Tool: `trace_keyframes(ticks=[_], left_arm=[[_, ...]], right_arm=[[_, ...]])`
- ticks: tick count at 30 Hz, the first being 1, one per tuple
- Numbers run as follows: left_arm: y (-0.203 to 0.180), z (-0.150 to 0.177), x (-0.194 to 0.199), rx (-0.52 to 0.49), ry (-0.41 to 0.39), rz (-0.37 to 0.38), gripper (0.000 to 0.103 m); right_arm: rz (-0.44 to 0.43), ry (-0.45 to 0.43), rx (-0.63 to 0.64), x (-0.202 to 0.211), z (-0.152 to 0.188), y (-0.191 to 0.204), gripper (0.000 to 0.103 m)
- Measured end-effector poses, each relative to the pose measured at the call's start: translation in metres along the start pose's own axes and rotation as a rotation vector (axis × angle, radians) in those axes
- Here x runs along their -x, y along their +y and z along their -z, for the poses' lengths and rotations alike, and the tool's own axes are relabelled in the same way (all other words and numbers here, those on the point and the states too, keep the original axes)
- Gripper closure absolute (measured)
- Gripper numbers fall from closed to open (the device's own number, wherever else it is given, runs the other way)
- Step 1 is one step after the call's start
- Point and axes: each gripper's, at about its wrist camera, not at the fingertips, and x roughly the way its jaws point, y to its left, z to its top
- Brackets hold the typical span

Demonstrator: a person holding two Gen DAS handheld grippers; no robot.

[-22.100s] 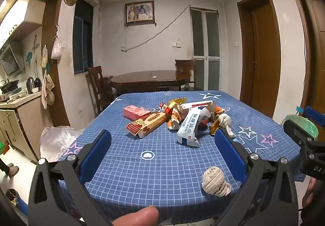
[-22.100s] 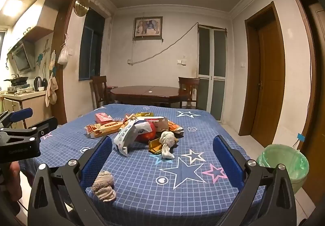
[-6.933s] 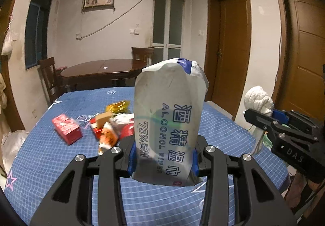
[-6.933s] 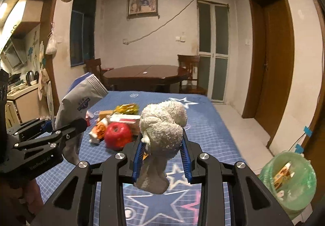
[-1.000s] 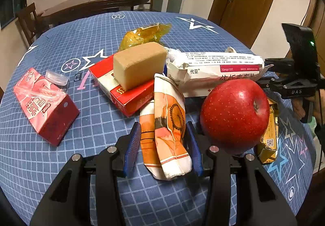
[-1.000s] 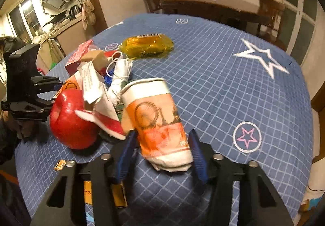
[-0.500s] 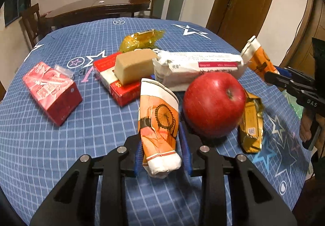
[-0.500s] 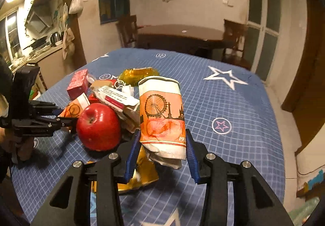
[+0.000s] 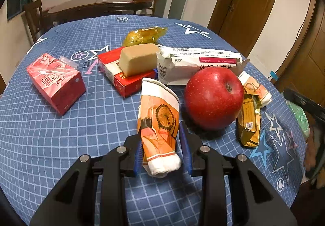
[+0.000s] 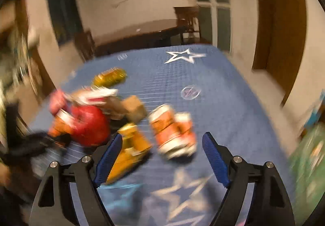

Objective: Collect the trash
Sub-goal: 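Grasp the crumpled orange paper cup with the left tool while the right tool grasps the gold box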

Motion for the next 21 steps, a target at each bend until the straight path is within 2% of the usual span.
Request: trace_keyframes(ticks=[2,4,10,17,18,21], left_arm=[[0.001,0.000,-0.001,-0.001,-0.004,0.003,0.073],[0.001,0.000,-0.002,-0.002,-0.006,0.007,0.073],[0.005,0.004,0.002,0.005,-0.011,0.030,0.073],[0.002,0.005,-0.001,-0.001,-0.012,0.039,0.073],[0.001,0.005,-0.001,0.001,-0.012,0.040,0.073],[-0.001,0.003,-0.004,0.002,-0.013,0.038,0.073]], right_arm=[[-0.054,0.045,-0.072,-0.007,0.010,0.001,0.022],[-0.066,0.096,-0.121,-0.021,0.019,0.007,0.022],[0.012,0.137,-0.164,-0.049,0.020,0.018,0.022],[0.083,0.152,-0.114,-0.070,0.015,0.033,0.022],[0.095,0.151,-0.106,-0.071,0.016,0.035,0.023],[0.082,0.151,-0.093,-0.076,0.015,0.039,0.040]])
